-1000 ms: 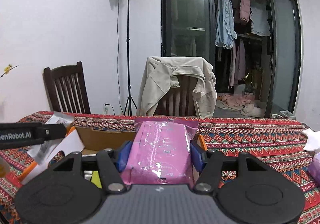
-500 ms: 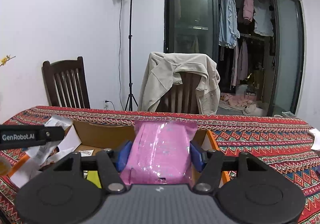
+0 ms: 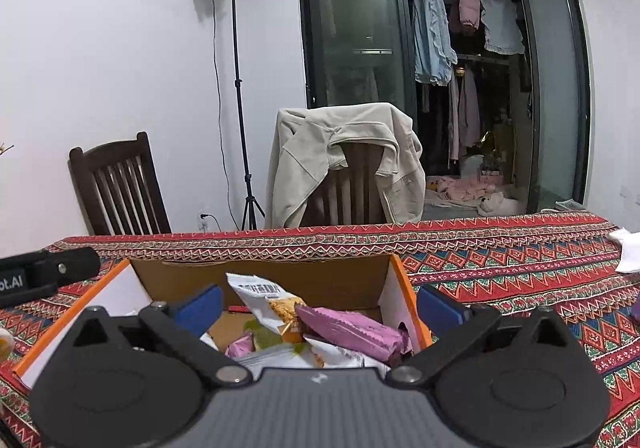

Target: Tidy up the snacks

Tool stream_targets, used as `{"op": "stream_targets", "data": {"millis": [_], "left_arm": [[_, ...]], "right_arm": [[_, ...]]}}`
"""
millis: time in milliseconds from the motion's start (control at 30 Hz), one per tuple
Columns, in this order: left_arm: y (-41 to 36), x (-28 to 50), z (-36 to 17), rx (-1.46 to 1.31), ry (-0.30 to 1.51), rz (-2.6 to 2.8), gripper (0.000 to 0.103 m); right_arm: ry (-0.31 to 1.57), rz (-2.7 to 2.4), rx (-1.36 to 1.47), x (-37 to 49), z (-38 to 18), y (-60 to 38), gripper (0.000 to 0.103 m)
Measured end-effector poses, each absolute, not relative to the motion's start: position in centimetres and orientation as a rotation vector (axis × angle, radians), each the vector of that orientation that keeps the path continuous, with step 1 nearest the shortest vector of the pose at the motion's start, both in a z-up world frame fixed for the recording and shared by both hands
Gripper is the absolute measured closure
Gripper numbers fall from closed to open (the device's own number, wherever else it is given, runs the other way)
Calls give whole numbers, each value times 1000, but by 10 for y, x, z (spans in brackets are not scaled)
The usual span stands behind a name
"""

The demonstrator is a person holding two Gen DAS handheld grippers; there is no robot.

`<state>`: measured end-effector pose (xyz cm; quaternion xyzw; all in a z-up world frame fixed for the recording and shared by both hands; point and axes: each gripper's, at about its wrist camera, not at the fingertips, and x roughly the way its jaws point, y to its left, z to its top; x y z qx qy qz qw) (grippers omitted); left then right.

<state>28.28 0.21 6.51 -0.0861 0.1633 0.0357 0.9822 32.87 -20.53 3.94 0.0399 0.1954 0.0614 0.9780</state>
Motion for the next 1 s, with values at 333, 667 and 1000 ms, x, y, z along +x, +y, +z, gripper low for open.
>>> {"op": "stream_targets", "data": {"millis": [333, 667, 1000], "left_arm": [[11, 242, 107, -185, 299, 41, 0], [26, 157, 101, -134, 303, 6, 0], [36, 94, 57, -78, 369, 15, 0]], "right_arm": [[339, 152, 49, 287, 75, -206, 0], [334, 197, 37, 196, 87, -224, 0], [411, 238, 27, 129, 55, -237, 0]]}}
